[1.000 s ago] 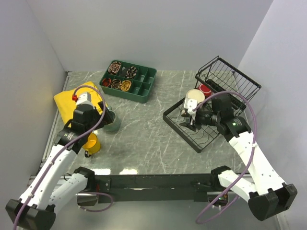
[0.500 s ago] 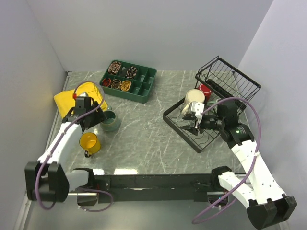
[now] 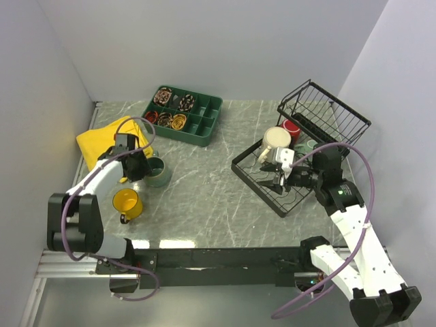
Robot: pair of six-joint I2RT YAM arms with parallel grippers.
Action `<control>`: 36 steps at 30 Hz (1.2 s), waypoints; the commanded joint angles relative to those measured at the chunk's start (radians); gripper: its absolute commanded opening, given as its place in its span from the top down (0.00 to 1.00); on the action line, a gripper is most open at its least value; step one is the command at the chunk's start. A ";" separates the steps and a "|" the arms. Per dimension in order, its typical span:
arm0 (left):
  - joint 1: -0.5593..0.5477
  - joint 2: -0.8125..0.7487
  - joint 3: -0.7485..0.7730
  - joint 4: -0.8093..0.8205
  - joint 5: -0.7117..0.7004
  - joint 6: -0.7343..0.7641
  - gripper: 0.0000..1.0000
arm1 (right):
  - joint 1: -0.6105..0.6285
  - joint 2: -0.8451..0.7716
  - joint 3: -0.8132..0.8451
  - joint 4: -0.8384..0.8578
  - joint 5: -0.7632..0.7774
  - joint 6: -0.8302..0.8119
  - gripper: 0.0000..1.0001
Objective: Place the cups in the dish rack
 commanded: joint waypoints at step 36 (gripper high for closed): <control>0.005 0.060 0.028 0.060 0.137 0.150 0.97 | -0.029 -0.025 0.030 0.011 -0.097 0.041 0.45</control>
